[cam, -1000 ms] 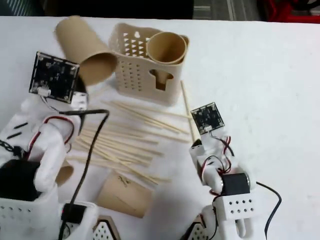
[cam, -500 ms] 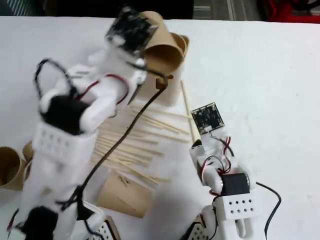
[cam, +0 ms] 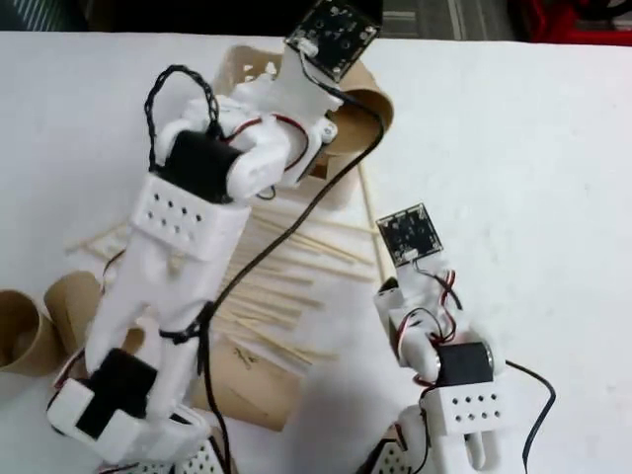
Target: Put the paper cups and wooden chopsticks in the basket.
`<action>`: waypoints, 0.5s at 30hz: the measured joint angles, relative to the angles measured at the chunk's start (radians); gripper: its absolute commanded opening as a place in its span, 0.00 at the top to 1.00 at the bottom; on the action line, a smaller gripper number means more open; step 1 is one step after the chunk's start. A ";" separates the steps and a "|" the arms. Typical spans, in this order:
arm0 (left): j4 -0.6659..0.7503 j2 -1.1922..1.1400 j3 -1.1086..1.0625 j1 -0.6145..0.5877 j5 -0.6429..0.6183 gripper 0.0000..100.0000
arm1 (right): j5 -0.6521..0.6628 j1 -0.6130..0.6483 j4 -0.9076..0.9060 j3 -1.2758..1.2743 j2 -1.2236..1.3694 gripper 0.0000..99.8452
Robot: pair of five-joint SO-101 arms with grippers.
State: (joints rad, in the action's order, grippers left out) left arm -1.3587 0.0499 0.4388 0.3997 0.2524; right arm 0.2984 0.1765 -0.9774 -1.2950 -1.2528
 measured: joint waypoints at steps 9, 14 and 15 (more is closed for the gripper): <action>0.100 -0.107 0.063 -0.089 -0.005 0.84 | 0.000 0.000 0.000 0.000 0.000 0.96; 0.198 -0.164 0.063 -0.140 -0.005 0.84 | 0.000 0.000 0.000 0.000 0.000 0.96; 0.212 -0.172 0.063 -0.146 -0.005 0.84 | 0.000 0.000 0.000 0.000 0.000 0.96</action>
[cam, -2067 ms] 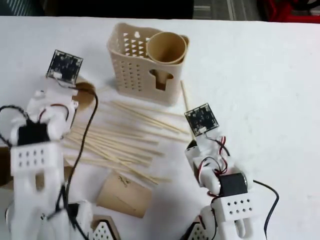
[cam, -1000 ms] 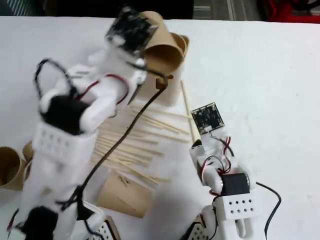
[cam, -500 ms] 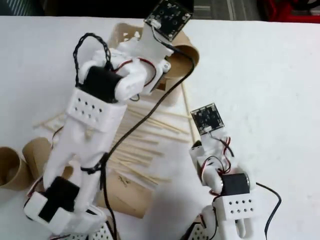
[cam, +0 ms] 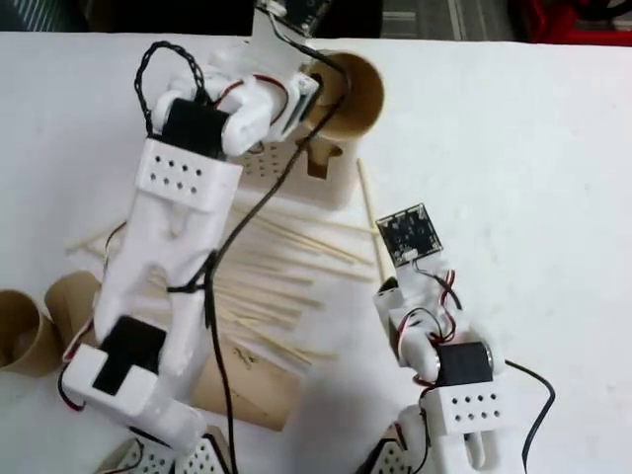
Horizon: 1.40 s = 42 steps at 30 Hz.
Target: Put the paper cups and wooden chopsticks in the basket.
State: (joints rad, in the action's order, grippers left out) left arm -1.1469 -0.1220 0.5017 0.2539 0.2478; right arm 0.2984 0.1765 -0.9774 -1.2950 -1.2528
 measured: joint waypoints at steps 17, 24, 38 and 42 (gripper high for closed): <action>0.210 -0.015 0.000 -0.012 -0.063 0.87 | 0.000 0.000 0.000 0.000 0.000 0.96; 0.229 -0.029 0.000 -0.029 -0.083 0.87 | 0.000 0.000 0.000 0.000 0.000 0.96; -0.330 0.193 0.000 -0.196 0.098 0.87 | 0.000 0.000 0.000 0.000 0.000 0.96; -0.505 0.269 0.000 -0.295 0.152 0.87 | 0.000 0.000 0.000 0.000 0.000 0.96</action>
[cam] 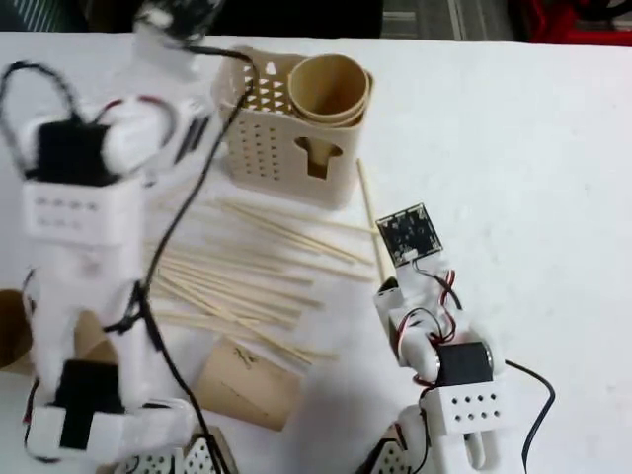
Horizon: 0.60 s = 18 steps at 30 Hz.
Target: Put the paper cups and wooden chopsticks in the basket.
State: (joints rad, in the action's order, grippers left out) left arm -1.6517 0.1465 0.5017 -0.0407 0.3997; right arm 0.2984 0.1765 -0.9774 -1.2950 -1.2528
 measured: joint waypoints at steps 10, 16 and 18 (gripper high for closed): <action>-0.130 0.149 -0.198 -0.293 0.132 0.76 | 0.000 0.000 0.000 -0.014 -0.002 0.96; -0.130 0.304 -0.440 -0.466 0.267 0.76 | 0.000 0.000 0.000 -0.015 -0.002 0.96; -0.130 0.351 -0.520 -0.528 0.308 0.76 | 0.000 -0.002 0.000 -0.015 -0.002 0.96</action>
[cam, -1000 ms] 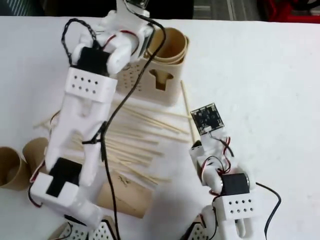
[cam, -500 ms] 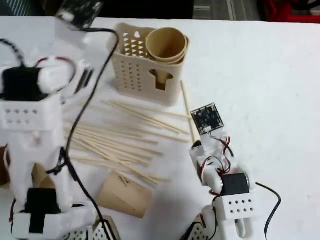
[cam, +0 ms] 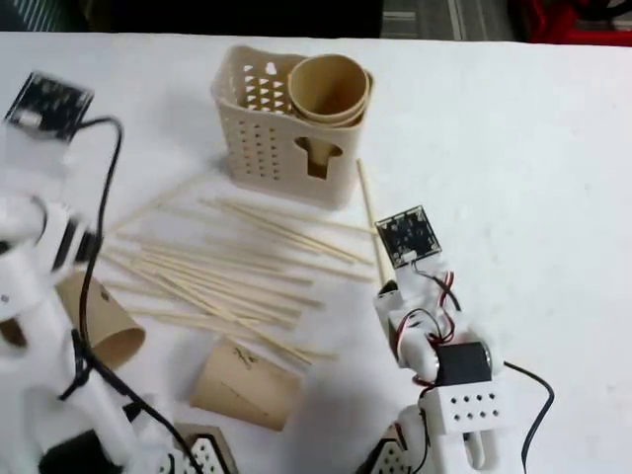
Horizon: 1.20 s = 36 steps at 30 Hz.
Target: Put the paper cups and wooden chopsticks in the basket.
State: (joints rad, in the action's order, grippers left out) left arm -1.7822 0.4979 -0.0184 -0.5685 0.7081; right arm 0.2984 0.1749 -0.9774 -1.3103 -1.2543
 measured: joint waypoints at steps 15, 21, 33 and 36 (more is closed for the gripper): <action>0.245 0.068 -0.483 -0.316 0.180 0.76 | 0.000 0.002 0.000 0.000 0.000 0.96; 0.384 0.068 -0.646 -0.359 0.186 0.81 | 0.000 0.002 0.000 0.000 0.000 0.96; 0.396 0.074 -0.654 -0.362 0.186 0.98 | 0.000 0.002 0.000 0.000 0.000 0.96; 0.331 0.074 -0.575 -0.362 0.186 0.98 | 0.000 0.002 0.000 0.000 0.000 0.96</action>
State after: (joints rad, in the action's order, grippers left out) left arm -1.4507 0.5715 -0.5938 -0.9306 0.8938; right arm 0.2984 0.1765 -0.9774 -1.3103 -1.2543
